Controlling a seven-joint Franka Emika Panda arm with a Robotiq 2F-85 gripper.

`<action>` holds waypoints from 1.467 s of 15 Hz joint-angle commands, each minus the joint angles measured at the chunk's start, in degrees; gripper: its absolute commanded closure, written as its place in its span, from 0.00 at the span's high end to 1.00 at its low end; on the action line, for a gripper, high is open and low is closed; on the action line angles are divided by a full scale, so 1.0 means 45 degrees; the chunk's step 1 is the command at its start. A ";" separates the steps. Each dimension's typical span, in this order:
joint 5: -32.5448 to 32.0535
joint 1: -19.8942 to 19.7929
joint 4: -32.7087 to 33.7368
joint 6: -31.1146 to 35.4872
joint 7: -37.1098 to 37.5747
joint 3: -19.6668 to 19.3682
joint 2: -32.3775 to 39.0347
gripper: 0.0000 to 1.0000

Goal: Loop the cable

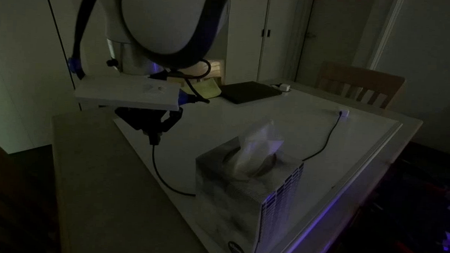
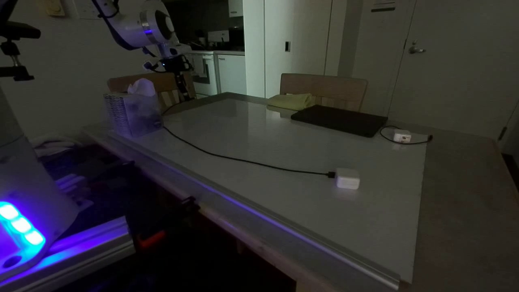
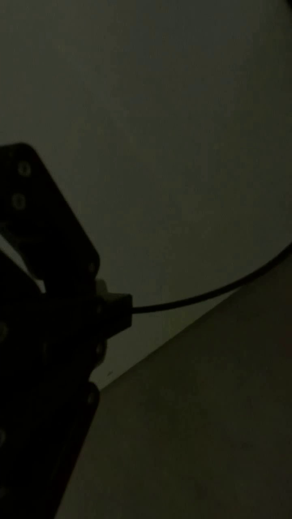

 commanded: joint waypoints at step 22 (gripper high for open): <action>0.0130 -0.2009 -0.0885 -0.0825 0.7076 -0.0380 -0.0140 0.01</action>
